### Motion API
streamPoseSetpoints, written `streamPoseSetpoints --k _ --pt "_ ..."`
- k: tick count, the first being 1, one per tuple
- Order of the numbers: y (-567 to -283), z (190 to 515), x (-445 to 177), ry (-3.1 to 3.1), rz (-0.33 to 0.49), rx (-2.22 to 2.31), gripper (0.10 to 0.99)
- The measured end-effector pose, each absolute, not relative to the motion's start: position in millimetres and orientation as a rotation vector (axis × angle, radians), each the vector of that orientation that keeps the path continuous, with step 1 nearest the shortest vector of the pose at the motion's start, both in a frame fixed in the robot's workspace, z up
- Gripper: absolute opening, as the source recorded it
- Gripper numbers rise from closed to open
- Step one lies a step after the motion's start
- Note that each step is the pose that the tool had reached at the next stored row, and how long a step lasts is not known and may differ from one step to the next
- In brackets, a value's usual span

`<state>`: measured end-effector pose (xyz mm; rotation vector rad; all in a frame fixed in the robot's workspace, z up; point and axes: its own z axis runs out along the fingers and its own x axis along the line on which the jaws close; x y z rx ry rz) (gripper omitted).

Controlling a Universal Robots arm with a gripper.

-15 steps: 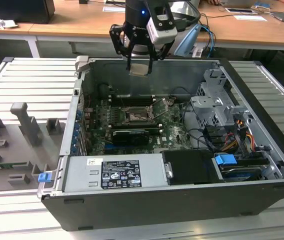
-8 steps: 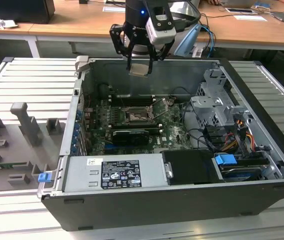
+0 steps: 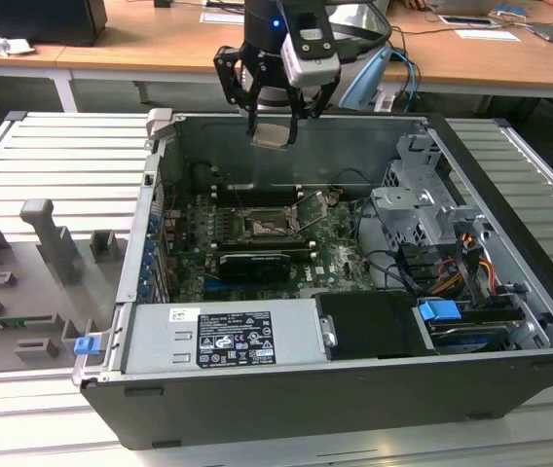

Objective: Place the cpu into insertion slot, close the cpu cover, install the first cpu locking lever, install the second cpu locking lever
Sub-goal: 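Place the cpu into insertion slot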

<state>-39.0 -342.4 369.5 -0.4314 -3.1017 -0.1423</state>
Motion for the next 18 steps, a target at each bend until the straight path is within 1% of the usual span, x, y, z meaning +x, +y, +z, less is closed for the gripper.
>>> streamPoseSetpoints --k 18 --pt "-342.4 369.4 -39.0 -3.082 -0.143 -0.579 0.541"
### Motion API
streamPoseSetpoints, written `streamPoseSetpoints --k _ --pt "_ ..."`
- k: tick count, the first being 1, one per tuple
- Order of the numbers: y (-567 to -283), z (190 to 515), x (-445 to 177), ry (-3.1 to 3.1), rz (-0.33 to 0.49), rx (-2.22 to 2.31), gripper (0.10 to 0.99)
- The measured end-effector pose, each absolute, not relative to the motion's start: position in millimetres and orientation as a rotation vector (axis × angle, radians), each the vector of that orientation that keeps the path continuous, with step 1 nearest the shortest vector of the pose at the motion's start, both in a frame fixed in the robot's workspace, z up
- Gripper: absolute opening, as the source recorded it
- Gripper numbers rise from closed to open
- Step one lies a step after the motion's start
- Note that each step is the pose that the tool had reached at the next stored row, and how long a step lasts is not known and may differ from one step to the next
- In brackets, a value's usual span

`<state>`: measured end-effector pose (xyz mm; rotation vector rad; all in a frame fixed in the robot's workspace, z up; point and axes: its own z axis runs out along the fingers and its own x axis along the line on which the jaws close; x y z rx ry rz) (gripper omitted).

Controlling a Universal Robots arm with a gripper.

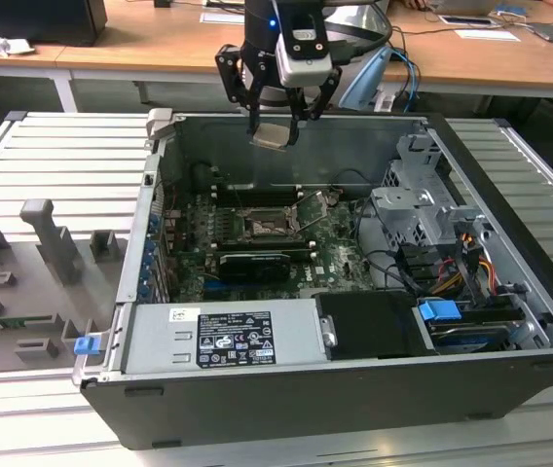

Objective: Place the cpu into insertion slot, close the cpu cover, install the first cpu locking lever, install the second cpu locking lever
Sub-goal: 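Place the cpu into insertion slot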

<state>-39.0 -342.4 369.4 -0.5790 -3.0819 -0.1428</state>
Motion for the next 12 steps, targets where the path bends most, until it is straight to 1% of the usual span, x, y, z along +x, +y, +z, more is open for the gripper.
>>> streamPoseSetpoints --k 12 --pt "-342.4 369.3 -39.0 -3.066 -0.143 -0.672 0.541"
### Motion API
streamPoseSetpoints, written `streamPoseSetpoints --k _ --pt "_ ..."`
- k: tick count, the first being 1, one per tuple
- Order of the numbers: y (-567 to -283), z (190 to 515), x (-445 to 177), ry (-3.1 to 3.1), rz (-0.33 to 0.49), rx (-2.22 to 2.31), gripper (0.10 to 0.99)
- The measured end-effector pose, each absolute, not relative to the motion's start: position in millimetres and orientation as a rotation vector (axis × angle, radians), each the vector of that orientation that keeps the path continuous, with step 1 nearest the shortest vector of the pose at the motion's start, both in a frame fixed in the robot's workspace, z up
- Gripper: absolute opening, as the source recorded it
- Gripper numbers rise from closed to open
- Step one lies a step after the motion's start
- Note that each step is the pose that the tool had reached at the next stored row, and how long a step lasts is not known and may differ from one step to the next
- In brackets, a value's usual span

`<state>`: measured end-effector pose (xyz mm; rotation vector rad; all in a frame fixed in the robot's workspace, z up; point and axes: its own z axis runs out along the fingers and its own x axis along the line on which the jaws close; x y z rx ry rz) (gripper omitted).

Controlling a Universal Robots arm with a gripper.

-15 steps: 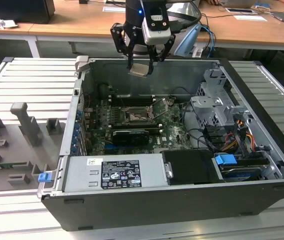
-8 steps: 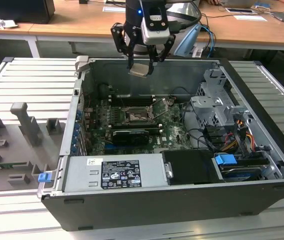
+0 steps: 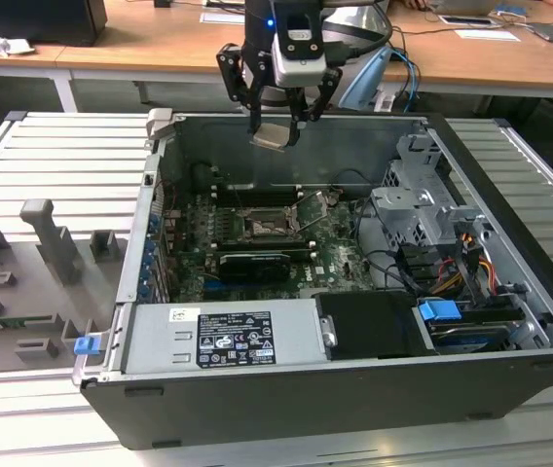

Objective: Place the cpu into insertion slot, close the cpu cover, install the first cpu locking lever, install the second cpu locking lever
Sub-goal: 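Place the cpu into insertion slot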

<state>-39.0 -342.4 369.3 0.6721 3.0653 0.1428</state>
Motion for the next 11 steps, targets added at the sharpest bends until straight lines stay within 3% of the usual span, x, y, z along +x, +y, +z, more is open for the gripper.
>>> streamPoseSetpoints --k 11 --pt "-342.4 369.2 -39.0 3.042 0.143 0.759 0.541"
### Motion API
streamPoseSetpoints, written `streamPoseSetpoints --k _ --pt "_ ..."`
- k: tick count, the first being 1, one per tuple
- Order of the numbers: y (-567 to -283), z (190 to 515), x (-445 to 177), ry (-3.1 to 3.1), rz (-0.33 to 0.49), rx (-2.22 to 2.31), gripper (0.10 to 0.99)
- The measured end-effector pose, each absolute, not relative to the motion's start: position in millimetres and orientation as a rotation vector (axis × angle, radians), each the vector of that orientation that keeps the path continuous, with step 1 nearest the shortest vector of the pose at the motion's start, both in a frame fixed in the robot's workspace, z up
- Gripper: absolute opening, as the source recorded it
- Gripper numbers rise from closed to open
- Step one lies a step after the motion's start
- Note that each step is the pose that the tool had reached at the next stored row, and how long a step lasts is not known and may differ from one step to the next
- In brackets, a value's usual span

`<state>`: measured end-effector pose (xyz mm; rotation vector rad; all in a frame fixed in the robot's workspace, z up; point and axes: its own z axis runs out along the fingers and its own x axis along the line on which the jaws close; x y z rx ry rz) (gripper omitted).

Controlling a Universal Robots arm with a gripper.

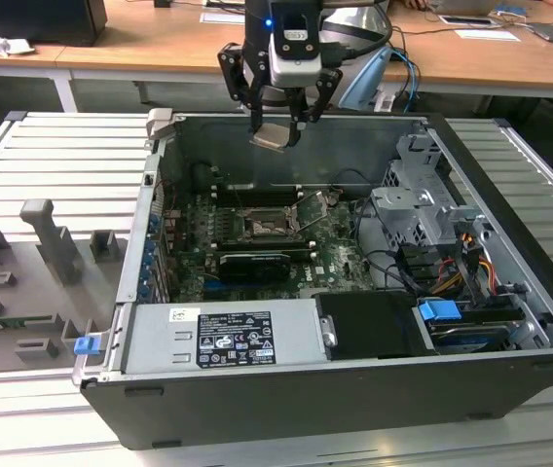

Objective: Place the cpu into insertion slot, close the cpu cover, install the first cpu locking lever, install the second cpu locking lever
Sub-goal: 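Place the cpu into insertion slot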

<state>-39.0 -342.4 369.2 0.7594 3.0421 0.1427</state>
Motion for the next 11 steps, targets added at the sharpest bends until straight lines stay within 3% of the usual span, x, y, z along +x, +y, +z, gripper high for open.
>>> streamPoseSetpoints --k 11 --pt "-342.4 368.8 -39.0 3.012 0.142 0.861 0.541"
